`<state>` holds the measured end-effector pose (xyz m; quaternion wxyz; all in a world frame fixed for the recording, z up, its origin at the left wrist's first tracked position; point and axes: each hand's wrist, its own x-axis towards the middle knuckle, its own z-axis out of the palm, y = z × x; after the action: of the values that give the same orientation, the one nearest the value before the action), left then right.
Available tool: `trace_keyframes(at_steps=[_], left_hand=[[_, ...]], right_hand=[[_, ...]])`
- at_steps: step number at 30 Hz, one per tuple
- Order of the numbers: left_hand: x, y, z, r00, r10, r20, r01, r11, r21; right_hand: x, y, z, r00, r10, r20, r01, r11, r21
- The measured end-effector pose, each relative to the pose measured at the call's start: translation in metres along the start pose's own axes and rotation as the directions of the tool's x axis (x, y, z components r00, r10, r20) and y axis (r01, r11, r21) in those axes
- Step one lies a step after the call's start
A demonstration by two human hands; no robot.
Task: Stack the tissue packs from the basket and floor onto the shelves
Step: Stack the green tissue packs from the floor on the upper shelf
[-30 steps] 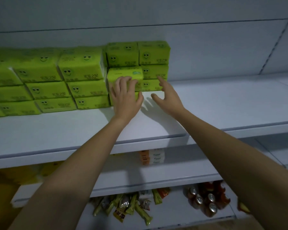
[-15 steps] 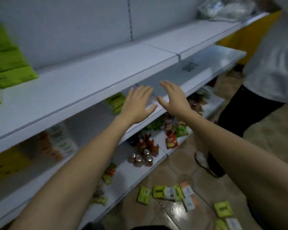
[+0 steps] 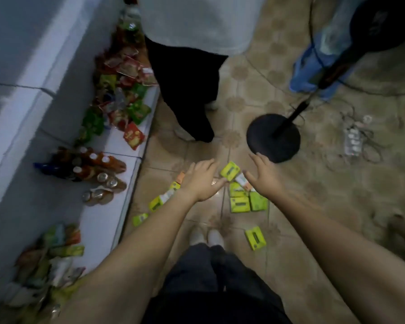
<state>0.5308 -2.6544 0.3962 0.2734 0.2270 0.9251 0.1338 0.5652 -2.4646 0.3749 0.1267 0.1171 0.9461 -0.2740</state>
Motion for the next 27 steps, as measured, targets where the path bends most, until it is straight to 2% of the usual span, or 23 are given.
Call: trace_keyframes(at_steps=[4, 9, 16, 20, 22, 24, 27], left_hand=[[0.041, 0.012, 0.062, 0.99, 0.085, 0.111, -0.076, 0.993, -0.085], [0.095, 0.004, 0.168, 0.95, 0.066, 0.304, -0.017, 0.987, -0.162], [0.198, -0.016, 0.369, 0.916, 0.099, 0.389, -0.035, 0.985, -0.167], [0.272, -0.013, 0.483, 0.909, 0.108, 0.403, -0.098, 0.994, -0.044], [0.309, -0.005, 0.526, 0.913, 0.128, 0.387, -0.129, 0.991, -0.024], [0.346, 0.001, 0.559, 0.93, 0.132, 0.342, -0.119, 0.991, -0.058], [0.393, 0.006, 0.585, 0.951, 0.106, 0.29, -0.061, 0.985, -0.162]], right_hand=[[-0.01, 0.073, 0.037, 0.978, 0.21, 0.012, -0.211, 0.975, 0.071], [-0.004, 0.162, 0.122, 0.905, 0.41, 0.11, -0.423, 0.894, 0.149], [0.011, 0.317, 0.281, 0.79, 0.572, 0.219, -0.608, 0.778, 0.161], [0.04, 0.397, 0.364, 0.756, 0.627, 0.189, -0.654, 0.726, 0.212], [0.063, 0.428, 0.398, 0.775, 0.607, 0.179, -0.631, 0.728, 0.268], [0.087, 0.454, 0.423, 0.792, 0.593, 0.145, -0.603, 0.724, 0.334], [0.111, 0.487, 0.452, 0.77, 0.629, 0.104, -0.591, 0.643, 0.487]])
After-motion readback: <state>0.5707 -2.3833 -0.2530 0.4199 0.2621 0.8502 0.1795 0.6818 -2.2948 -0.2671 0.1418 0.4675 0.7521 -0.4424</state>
